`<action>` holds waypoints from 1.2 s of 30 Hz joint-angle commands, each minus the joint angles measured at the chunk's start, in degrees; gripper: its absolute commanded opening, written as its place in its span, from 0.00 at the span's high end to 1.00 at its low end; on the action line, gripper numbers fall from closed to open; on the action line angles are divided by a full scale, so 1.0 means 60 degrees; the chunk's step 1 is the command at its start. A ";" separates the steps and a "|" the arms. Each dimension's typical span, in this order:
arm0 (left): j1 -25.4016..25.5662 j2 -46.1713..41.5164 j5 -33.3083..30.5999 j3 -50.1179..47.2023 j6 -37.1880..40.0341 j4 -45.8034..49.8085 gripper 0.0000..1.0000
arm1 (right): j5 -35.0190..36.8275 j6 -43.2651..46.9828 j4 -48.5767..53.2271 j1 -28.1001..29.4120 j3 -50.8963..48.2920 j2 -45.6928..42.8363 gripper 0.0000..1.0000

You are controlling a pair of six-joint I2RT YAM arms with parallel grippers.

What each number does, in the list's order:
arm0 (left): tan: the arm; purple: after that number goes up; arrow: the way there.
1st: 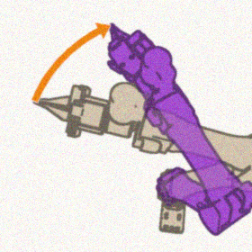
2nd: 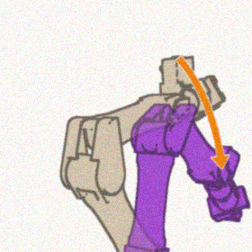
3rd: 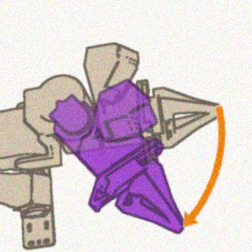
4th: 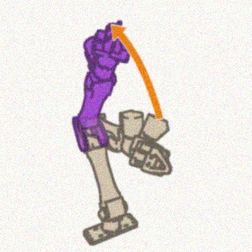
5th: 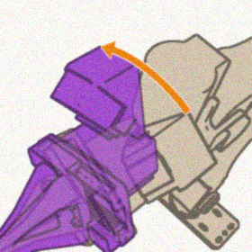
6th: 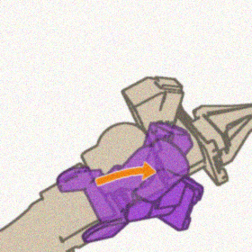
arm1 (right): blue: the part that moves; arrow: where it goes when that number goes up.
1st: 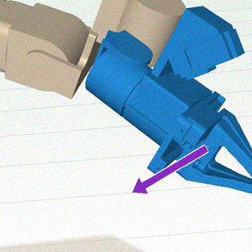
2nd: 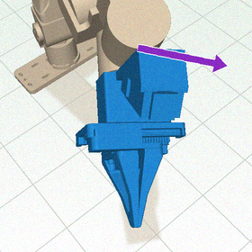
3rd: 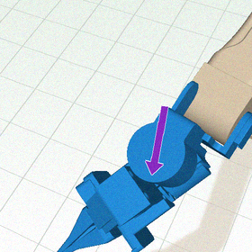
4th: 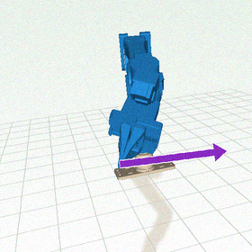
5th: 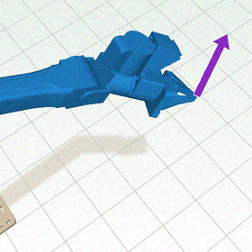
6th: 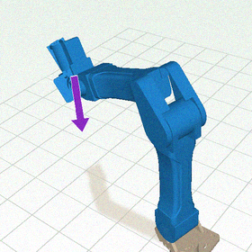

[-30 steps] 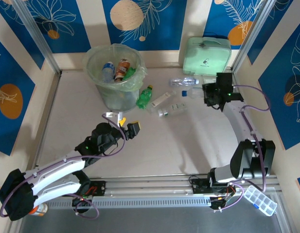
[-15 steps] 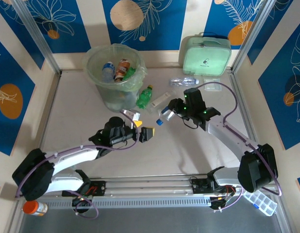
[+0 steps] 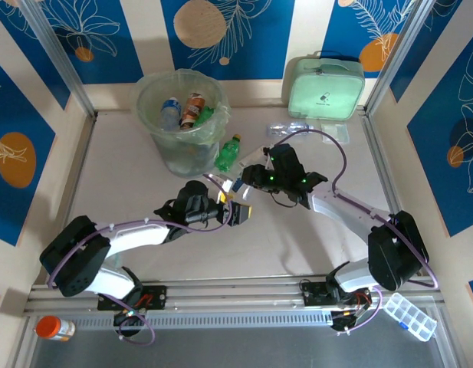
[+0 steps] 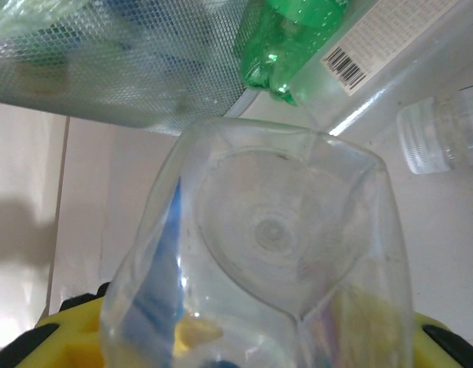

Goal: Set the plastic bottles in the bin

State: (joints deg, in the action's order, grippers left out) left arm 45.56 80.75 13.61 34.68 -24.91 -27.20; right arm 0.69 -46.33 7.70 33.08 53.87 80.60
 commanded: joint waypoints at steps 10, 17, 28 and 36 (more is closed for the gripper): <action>-0.0092 -0.0587 -0.1040 -0.0076 0.0353 -0.0017 0.16 | -0.0872 0.0999 -0.0557 0.0695 0.0130 -0.0085 0.59; -0.0327 -0.0774 -0.0456 -0.0322 0.0021 -0.0476 0.29 | -0.1250 0.1276 -0.0719 0.0749 0.0142 -0.0001 0.59; -0.0408 -0.0853 -0.0364 -0.0388 0.0049 -0.0593 0.45 | -0.1551 0.1166 -0.0845 0.0742 0.0093 0.0007 0.50; -0.0405 -0.0918 -0.0398 -0.0405 0.0065 -0.0544 0.48 | -0.0908 0.1071 -0.0740 0.0727 -0.0039 -0.0300 0.21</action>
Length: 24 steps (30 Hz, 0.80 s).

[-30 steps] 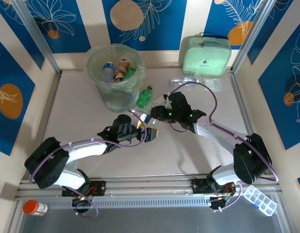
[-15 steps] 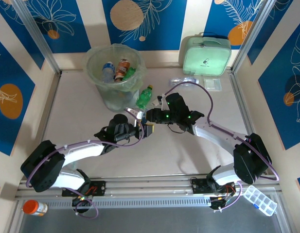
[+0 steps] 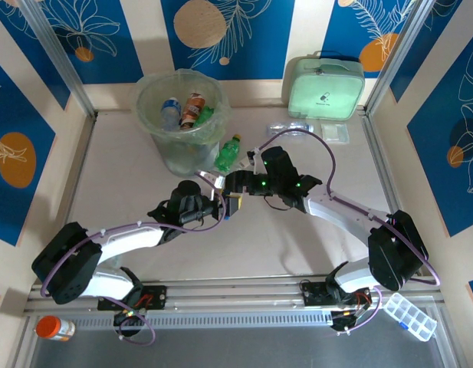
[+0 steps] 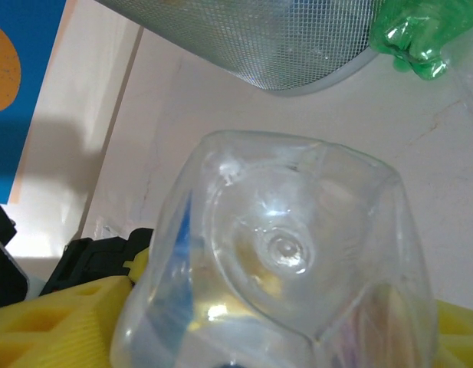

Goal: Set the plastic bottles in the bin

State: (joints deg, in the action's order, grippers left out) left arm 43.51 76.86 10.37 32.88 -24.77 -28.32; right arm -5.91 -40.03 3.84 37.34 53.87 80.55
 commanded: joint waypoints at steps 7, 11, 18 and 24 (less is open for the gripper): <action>-0.0059 -0.0521 -0.0335 -0.0164 0.0174 -0.0134 0.48 | 0.1561 -0.0036 -0.0256 0.0149 -0.0527 -0.1129 0.16; -0.0063 -0.0564 -0.0453 -0.0163 0.0148 -0.0054 0.49 | 0.2286 -0.0091 0.0373 0.0385 -0.0221 -0.1610 0.16; -0.0063 -0.0949 -0.0567 -0.0338 0.0194 -0.0056 0.49 | 0.5122 -0.1287 0.2191 0.0447 0.0138 -0.2395 0.19; -0.0059 -0.1509 -0.0735 -0.0267 0.0297 0.0264 0.51 | 0.6875 -0.2400 0.1927 0.0203 -0.1060 -0.2941 0.21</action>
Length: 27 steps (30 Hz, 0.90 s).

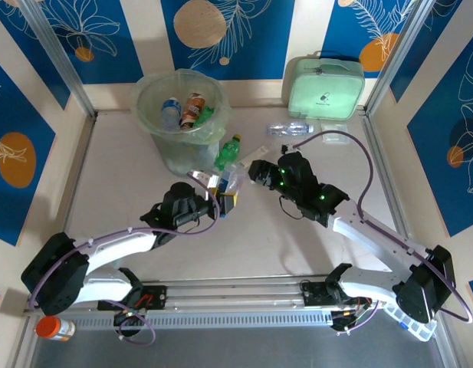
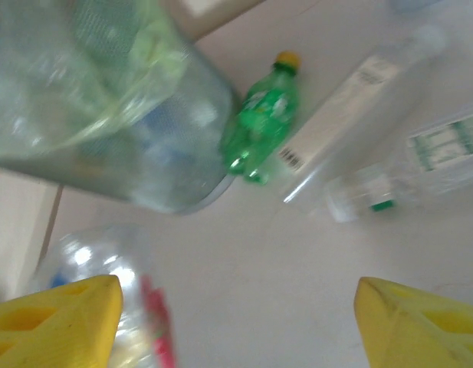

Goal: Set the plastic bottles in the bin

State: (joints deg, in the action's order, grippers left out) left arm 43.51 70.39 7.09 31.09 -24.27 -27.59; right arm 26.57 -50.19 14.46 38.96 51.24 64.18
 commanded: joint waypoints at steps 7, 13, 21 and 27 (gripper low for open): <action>-0.0045 -0.1273 -0.0505 0.1038 0.0414 0.1270 0.58 | 0.2833 -0.0679 -0.0145 0.0580 -0.1123 -0.0067 0.23; -0.0212 -0.1271 -0.1803 0.3863 0.0379 0.3808 0.70 | 0.3981 -0.0473 -0.0049 0.1239 -0.0943 0.0381 0.22; -0.2488 0.0426 -0.1186 0.7536 -0.1686 0.6366 0.82 | 0.4544 -0.0510 0.0680 0.1416 -0.0187 0.1505 0.23; -0.3809 0.2068 -0.1800 1.0094 -0.2195 0.8615 0.83 | 0.4836 -0.0642 0.1006 0.1500 0.0044 0.1779 0.22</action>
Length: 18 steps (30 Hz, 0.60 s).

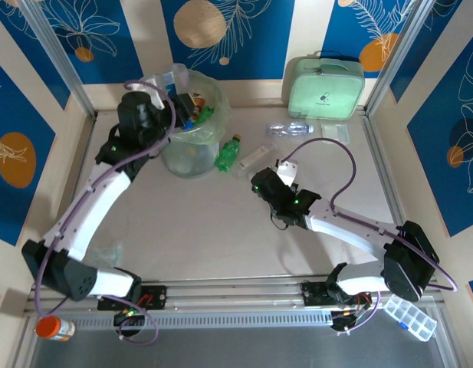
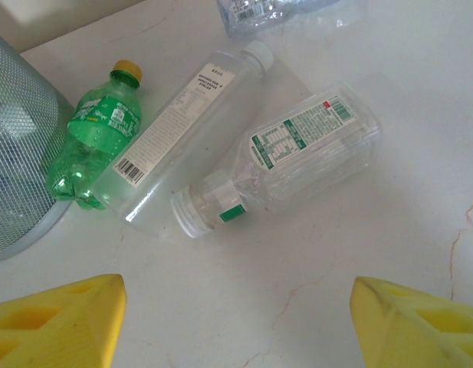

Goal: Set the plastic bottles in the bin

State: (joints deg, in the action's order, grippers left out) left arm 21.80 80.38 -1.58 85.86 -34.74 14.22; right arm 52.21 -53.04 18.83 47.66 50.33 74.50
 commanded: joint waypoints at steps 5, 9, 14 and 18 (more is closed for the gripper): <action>-0.0693 0.2025 -0.0255 0.3153 -0.0052 0.3314 0.82 | 0.0361 -0.0058 0.0187 0.0055 0.0254 0.0188 0.22; -0.0732 0.3573 -0.1022 0.5277 0.1077 0.5128 0.81 | 0.0264 -0.0094 0.0254 0.0055 0.0349 0.0305 0.22; -0.0748 0.5003 -0.1200 0.6841 0.1616 0.6485 0.82 | 0.0236 -0.0090 0.0228 0.0054 0.0322 0.0276 0.22; -0.0759 0.5330 -0.1858 0.6915 0.2239 0.6640 0.80 | 0.0182 -0.0013 0.0199 0.0047 0.0368 0.0385 0.23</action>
State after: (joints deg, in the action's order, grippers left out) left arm 17.93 111.55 -8.73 124.90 -25.82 48.88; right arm 52.31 -52.99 20.03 47.66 50.70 76.23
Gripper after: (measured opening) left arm 0.519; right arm 0.776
